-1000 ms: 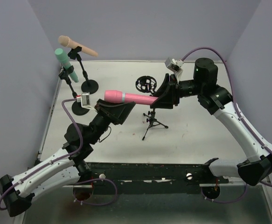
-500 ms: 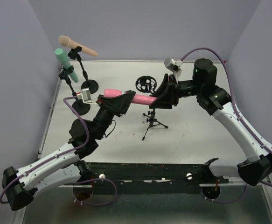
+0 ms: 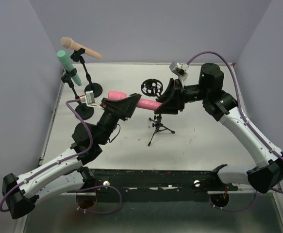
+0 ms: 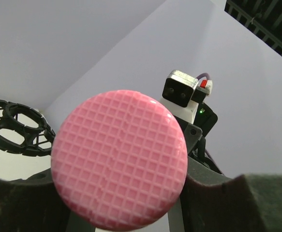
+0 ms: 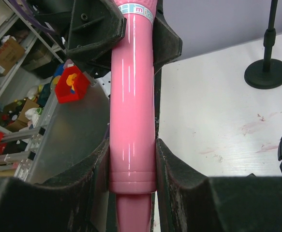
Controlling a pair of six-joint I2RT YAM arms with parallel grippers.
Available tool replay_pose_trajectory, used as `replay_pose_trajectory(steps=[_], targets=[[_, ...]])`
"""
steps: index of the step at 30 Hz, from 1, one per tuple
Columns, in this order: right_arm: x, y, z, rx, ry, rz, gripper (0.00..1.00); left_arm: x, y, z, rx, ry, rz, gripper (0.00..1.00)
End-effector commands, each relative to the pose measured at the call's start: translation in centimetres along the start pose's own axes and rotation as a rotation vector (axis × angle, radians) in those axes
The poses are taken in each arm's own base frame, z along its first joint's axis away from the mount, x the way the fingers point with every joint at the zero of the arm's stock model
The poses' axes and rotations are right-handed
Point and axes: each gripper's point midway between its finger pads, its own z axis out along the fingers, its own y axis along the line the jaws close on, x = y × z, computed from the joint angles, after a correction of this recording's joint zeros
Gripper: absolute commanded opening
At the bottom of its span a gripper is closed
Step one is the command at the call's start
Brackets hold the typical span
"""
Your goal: Attach the microphones to the stand
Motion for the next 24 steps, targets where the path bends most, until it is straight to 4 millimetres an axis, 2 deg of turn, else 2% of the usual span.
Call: replay_pose_trajectory(steps=[1, 2, 3, 5, 6, 7, 9, 15, 18, 21, 23, 24], targets=[[0.3, -0.5, 0.0, 0.013, -0.010, 0.019, 0.30, -1.4, -2.3, 0.5, 0.052, -0.016, 0.064, 0.04], [0.2, -0.5, 0.0, 0.013, -0.010, 0.016, 0.30, -1.2, -2.3, 0.5, 0.050, -0.001, 0.074, 0.04], [0.1, -0.5, 0.0, 0.016, -0.012, 0.019, 0.29, -1.1, -2.5, 0.5, 0.057, 0.010, 0.081, 0.15], [-0.2, -0.5, 0.0, 0.026, -0.018, 0.015, 0.27, -0.7, -2.7, 0.4, 0.066, 0.039, 0.083, 0.50], [-0.3, -0.7, 0.0, 0.035, -0.022, 0.014, 0.27, -0.5, -2.7, 0.3, 0.065, 0.050, 0.077, 0.62], [-0.5, -0.7, 0.0, 0.041, -0.025, 0.011, 0.26, -0.3, -2.7, 0.2, 0.070, 0.060, 0.076, 0.71], [-0.6, -1.1, -0.1, 0.062, -0.031, 0.015, 0.26, 0.0, -2.8, -0.1, 0.087, 0.074, 0.073, 0.76], [-0.6, -1.7, -0.3, 0.090, -0.038, 0.024, 0.26, -0.2, -2.4, -0.4, 0.068, 0.064, 0.059, 0.78], [-0.8, -1.9, -0.3, 0.102, -0.044, 0.029, 0.26, 0.0, -2.1, -0.3, 0.055, 0.065, 0.060, 0.71], [-0.8, -2.0, -0.3, 0.102, -0.045, 0.031, 0.26, -0.3, -1.9, -0.1, 0.038, 0.050, 0.059, 0.51], [-0.6, -1.9, -0.2, 0.087, -0.042, 0.040, 0.26, -0.7, -2.0, -0.1, 0.043, 0.033, 0.075, 0.46], [-0.5, -1.8, -0.2, 0.081, -0.042, 0.043, 0.26, -0.9, -2.1, 0.0, 0.047, 0.025, 0.084, 0.38]])
